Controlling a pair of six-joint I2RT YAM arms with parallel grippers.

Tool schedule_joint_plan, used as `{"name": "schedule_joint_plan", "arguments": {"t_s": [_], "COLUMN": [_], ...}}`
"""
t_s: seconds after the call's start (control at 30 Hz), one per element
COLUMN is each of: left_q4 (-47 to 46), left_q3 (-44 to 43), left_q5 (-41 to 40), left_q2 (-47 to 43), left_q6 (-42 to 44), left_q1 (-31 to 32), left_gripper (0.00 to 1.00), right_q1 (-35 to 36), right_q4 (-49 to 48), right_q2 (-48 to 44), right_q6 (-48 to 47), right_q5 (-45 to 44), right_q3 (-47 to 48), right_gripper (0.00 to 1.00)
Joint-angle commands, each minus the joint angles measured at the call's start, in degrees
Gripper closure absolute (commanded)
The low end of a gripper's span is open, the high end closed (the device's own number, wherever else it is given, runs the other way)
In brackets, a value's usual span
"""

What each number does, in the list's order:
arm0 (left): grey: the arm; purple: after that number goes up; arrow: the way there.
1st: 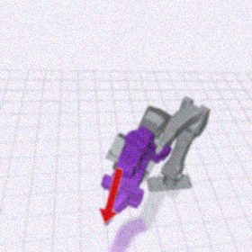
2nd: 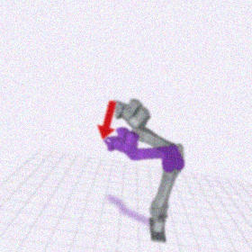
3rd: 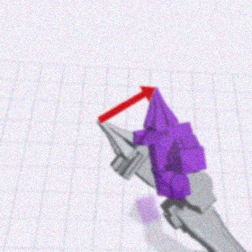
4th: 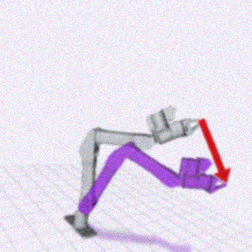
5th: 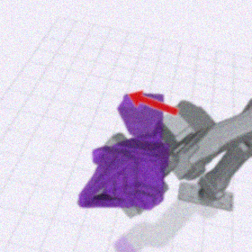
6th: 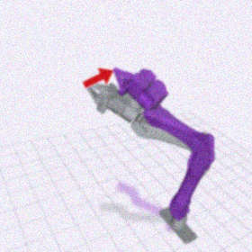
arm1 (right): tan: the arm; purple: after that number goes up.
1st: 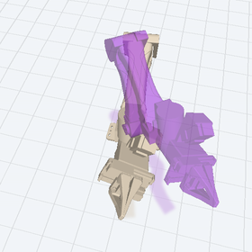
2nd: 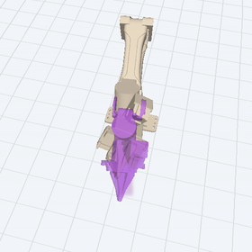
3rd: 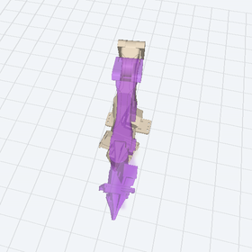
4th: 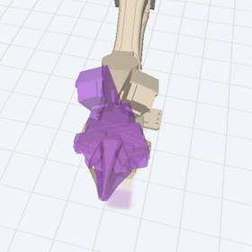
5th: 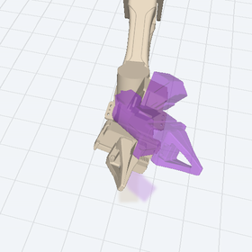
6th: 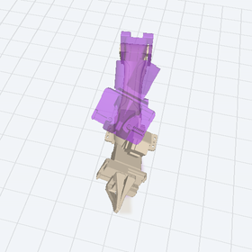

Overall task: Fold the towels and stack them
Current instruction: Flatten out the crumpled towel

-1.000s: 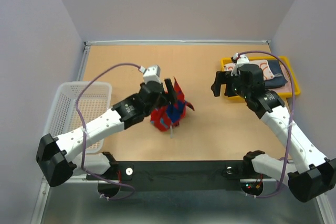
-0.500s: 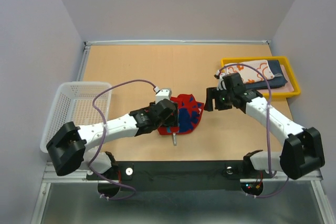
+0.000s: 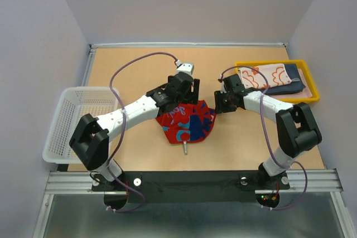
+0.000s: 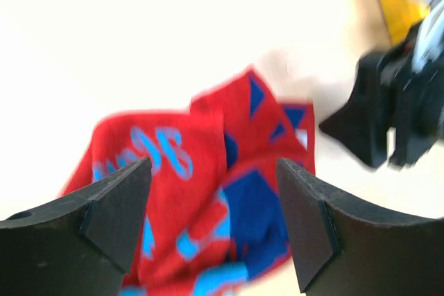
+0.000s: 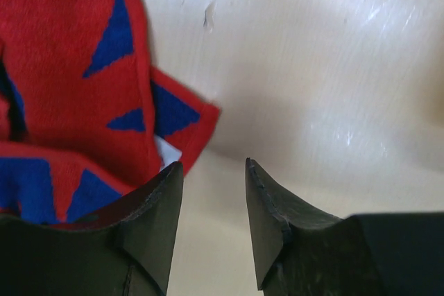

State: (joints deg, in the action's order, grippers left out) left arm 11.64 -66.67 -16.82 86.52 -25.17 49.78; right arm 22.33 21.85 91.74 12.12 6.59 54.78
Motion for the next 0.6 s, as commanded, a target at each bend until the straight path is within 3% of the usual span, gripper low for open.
{"name": "schedule_joint_plan", "arguments": {"t_s": [0.0, 0.3, 0.57], "left_q4": [0.0, 0.4, 2.3], "left_q3": [-5.2, -1.6, 8.0], "left_q5": [4.2, 4.4, 3.9], "left_q2": [5.2, 12.0, 10.9], "left_q6": [9.1, 8.1, 1.7], "left_q1": [-3.1, -6.2, -9.2], "left_gripper": [0.16, 0.17, 0.3], "right_q1": [0.9, 3.4, 5.5], "right_q4": [-4.6, -5.1, -5.0], "right_q2": [2.7, 7.8, 9.7], "right_q6": [-1.7, -3.2, -3.2], "right_q5": [-2.2, -5.1, -10.6], "right_q3": [4.4, 5.5, 4.7], "right_gripper": [0.53, 0.51, 0.53]}}
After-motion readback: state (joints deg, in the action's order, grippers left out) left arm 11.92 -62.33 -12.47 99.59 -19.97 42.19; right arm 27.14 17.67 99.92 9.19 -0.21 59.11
